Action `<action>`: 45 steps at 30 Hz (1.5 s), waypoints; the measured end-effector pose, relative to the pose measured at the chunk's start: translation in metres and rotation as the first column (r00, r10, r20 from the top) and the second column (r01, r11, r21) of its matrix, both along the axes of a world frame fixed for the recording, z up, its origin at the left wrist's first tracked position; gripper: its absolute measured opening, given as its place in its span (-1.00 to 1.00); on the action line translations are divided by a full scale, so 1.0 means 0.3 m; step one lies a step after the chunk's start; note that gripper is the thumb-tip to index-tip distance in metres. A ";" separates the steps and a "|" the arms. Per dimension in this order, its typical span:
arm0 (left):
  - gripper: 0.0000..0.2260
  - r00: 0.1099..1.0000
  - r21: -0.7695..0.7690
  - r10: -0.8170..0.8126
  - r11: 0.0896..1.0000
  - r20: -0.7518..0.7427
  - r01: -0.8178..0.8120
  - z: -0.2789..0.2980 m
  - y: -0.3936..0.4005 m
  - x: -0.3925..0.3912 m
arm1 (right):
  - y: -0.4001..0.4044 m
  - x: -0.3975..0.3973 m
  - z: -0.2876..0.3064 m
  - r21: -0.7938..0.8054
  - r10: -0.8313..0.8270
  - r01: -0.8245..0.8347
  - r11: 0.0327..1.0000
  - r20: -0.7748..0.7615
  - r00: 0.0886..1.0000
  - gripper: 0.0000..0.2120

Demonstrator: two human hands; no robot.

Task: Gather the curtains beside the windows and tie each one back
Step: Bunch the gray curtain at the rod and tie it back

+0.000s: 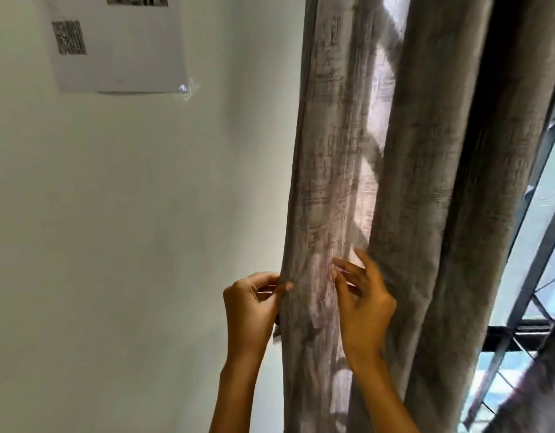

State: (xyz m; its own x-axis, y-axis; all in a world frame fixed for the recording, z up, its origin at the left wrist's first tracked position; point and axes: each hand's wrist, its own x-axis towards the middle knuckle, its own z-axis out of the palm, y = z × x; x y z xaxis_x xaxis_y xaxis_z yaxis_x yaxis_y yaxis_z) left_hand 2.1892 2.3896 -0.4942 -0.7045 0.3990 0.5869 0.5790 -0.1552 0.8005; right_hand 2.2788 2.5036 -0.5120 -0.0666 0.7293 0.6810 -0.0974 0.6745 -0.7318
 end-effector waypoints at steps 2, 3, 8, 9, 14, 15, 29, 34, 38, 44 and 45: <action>-0.83 1.000 0.011 0.030 0.999 0.001 -0.030 -0.006 0.000 0.011 | -0.024 -0.008 -0.005 0.035 -0.072 0.072 0.997 -0.019 0.997 -0.56; -0.81 0.999 0.019 0.036 0.999 0.006 -0.036 -0.009 -0.002 0.015 | -0.031 -0.012 -0.008 0.045 -0.128 0.128 0.991 -0.011 0.992 -0.50; -0.87 1.000 0.025 0.013 1.000 0.009 -0.013 -0.011 -0.026 0.014 | -0.041 0.002 -0.013 0.053 -0.412 0.410 0.911 0.205 0.888 0.09; -0.90 1.000 0.020 0.001 1.000 0.007 -0.001 -0.009 -0.031 0.011 | -0.041 0.009 -0.011 0.023 -0.417 0.422 0.907 0.201 0.886 0.17; -0.88 0.996 -0.004 -0.080 0.997 0.031 0.080 -0.006 -0.052 0.001 | -0.034 0.030 -0.004 -0.096 -0.071 0.070 0.993 -0.001 0.997 0.21; -0.87 0.994 -0.006 -0.098 0.995 0.041 0.099 -0.005 -0.053 0.002 | -0.041 0.028 -0.002 -0.111 0.037 -0.045 0.993 -0.068 0.997 0.15; -0.85 0.977 0.164 0.210 0.966 -0.047 -0.200 -0.025 -0.034 0.095 | -0.149 0.008 -0.037 0.255 -0.046 0.048 0.966 -0.013 0.999 -0.70; -0.92 0.981 0.174 0.190 0.968 -0.030 -0.182 -0.016 -0.037 0.112 | -0.225 0.007 -0.073 0.098 0.254 -0.264 0.959 0.108 0.961 -0.67; -0.88 0.985 0.159 0.155 0.977 -0.069 -0.143 -0.031 -0.039 0.098 | -0.229 -0.006 -0.086 0.177 0.203 -0.231 0.957 0.165 0.965 -0.57; -0.85 0.997 0.150 0.072 0.986 -0.022 -0.068 -0.015 -0.056 0.094 | -0.231 0.014 -0.070 0.246 0.213 -0.275 0.929 0.251 0.944 -0.56; -0.87 0.998 0.148 0.056 0.987 0.000 -0.056 -0.012 -0.057 0.098 | -0.232 0.024 -0.068 0.249 0.176 -0.234 0.940 0.235 0.956 -0.56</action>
State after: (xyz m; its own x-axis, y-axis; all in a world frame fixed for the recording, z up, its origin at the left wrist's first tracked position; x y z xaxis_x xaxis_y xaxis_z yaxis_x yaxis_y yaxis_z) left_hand 2.2185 2.3725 -0.4978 -0.7206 0.2679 0.6395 0.5934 -0.2387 0.7687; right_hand 2.2861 2.4341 -0.5326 -0.3551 0.4744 0.8055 -0.1215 0.8310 -0.5429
